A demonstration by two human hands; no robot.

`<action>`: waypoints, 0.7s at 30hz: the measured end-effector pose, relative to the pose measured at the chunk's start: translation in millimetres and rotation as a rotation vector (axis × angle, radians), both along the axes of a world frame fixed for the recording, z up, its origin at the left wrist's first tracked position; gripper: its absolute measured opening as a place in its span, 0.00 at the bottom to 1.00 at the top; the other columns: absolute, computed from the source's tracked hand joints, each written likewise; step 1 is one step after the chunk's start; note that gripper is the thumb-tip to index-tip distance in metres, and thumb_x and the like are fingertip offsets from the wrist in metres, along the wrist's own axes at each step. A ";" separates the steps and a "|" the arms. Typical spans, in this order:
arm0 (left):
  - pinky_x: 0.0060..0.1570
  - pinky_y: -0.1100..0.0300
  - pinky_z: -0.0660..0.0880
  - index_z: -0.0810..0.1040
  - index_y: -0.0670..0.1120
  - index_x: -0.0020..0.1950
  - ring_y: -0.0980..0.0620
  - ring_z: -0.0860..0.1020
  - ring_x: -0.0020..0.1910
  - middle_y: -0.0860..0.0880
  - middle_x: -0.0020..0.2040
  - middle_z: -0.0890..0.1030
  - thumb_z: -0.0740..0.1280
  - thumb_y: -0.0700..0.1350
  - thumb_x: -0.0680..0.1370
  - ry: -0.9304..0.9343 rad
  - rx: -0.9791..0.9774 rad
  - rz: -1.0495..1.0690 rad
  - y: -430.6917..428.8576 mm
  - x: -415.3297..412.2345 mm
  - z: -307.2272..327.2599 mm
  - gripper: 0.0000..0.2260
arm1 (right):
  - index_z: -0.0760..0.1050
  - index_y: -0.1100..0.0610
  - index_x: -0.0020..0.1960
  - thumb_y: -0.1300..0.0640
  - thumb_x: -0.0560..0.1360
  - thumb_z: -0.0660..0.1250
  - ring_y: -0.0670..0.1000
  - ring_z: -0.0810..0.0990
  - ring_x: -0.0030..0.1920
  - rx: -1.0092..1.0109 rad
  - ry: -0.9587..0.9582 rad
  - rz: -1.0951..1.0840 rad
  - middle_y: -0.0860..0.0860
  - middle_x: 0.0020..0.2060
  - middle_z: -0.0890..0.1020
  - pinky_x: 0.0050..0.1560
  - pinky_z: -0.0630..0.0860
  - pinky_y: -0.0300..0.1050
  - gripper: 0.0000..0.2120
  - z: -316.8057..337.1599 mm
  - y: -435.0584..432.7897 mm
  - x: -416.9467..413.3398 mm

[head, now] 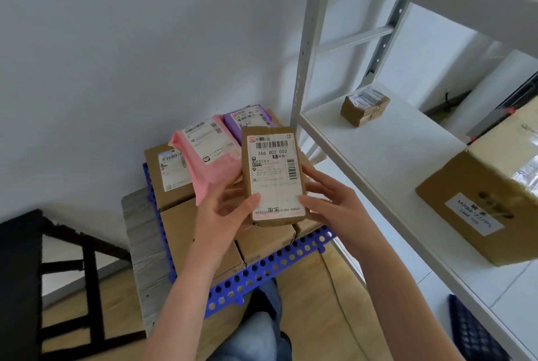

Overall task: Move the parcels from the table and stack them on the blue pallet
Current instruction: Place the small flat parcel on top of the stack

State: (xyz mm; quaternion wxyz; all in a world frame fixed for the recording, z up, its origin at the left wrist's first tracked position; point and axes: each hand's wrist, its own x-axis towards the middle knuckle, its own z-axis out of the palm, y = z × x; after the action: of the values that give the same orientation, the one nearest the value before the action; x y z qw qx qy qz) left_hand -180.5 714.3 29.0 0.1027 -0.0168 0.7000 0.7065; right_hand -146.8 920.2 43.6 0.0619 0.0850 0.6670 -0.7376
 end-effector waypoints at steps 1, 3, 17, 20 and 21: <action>0.38 0.62 0.79 0.77 0.66 0.57 0.58 0.81 0.49 0.57 0.50 0.82 0.75 0.58 0.61 0.011 -0.010 0.006 2.3 -5.4 0.3 0.25 | 0.73 0.45 0.67 0.64 0.73 0.70 0.53 0.84 0.52 0.006 -0.003 -0.001 0.49 0.50 0.84 0.50 0.82 0.51 0.26 0.6 2.4 -6.5; 0.38 0.62 0.80 0.76 0.66 0.57 0.58 0.81 0.49 0.58 0.50 0.82 0.74 0.57 0.63 0.033 -0.029 0.018 5.7 -17.4 1.7 0.23 | 0.74 0.44 0.66 0.65 0.74 0.70 0.52 0.84 0.52 0.017 -0.003 0.013 0.49 0.50 0.84 0.50 0.82 0.49 0.25 2.3 6.3 -21.5; 0.48 0.51 0.79 0.76 0.53 0.63 0.54 0.82 0.46 0.54 0.49 0.84 0.70 0.53 0.72 0.030 -0.339 0.190 -6.3 -115.0 5.0 0.20 | 0.75 0.48 0.66 0.61 0.77 0.66 0.49 0.84 0.50 0.188 0.029 0.149 0.47 0.49 0.85 0.51 0.81 0.48 0.19 10.2 -10.5 -151.0; 0.42 0.65 0.74 0.76 0.53 0.64 0.61 0.80 0.42 0.57 0.46 0.83 0.67 0.56 0.74 0.065 -0.509 0.194 -7.1 -123.5 3.1 0.20 | 0.75 0.46 0.65 0.59 0.77 0.65 0.47 0.84 0.51 0.253 0.021 0.152 0.44 0.50 0.85 0.52 0.81 0.52 0.18 4.2 -15.6 -165.2; 0.43 0.66 0.74 0.76 0.53 0.64 0.61 0.79 0.42 0.56 0.46 0.83 0.66 0.56 0.74 0.069 -0.534 0.198 -7.0 -125.2 2.4 0.19 | 0.76 0.44 0.63 0.58 0.78 0.65 0.46 0.83 0.51 0.271 0.019 0.160 0.42 0.48 0.85 0.52 0.81 0.51 0.17 1.9 -16.4 -168.6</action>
State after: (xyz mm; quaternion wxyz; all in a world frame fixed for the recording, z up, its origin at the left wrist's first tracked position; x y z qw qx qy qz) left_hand -305.7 707.2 31.4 0.0015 -0.0875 0.8595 0.5037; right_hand -315.4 903.8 45.4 0.1019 0.0323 0.7657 -0.6343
